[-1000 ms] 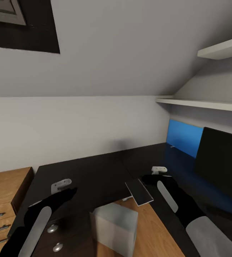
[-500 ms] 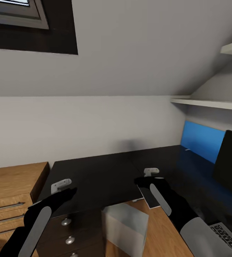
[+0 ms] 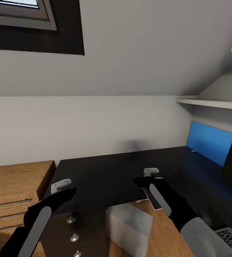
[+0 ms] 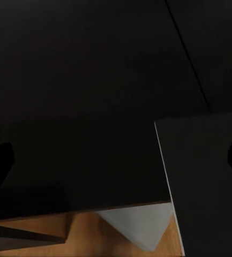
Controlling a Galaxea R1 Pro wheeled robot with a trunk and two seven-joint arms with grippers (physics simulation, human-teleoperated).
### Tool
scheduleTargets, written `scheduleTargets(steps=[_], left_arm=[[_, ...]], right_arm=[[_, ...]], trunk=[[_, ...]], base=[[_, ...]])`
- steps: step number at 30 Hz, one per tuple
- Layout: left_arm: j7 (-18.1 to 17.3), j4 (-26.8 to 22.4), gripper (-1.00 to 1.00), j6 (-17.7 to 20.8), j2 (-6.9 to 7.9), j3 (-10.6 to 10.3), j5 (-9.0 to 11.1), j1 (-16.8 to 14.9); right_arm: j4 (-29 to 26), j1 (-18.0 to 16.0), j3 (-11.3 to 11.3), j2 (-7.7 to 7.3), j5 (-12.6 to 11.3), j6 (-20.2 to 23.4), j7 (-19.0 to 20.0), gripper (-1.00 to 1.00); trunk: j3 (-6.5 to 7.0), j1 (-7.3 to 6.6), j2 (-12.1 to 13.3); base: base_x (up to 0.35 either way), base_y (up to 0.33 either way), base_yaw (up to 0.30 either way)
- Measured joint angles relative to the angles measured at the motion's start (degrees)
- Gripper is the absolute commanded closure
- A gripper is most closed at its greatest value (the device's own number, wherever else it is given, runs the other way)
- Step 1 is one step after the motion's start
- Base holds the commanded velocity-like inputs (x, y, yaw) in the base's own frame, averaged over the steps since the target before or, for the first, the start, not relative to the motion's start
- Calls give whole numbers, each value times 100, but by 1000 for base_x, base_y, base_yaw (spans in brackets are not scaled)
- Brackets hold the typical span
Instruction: In the bedroom, organize the workspace by keeping the computer under the desk, ensuring the monitor is on the desk, placing the keyboard on the desk next to the monitor, placing the mouse on the desk next to the keyboard, moving the folder from the swivel chair onto the desk next to the mouse, stacking the notebook on top of the folder with the pen on top of the notebook, and positioning the swivel chair next to the desk.
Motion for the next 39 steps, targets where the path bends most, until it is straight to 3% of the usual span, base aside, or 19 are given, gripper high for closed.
scheduleTargets(steps=[26,39], left_arm=[[3,0,-100,-1,-1,0,-21,8],[1,1,-100,-2,0,0,-12,8]], right_arm=[[1,1,20,5,8,-1,0,-100],[-1,0,45,6,11,0,-5,-100]], trunk=[[-99,2,0],[-174,0,0]], base=[[-186,165,255],[-34,28,227]])
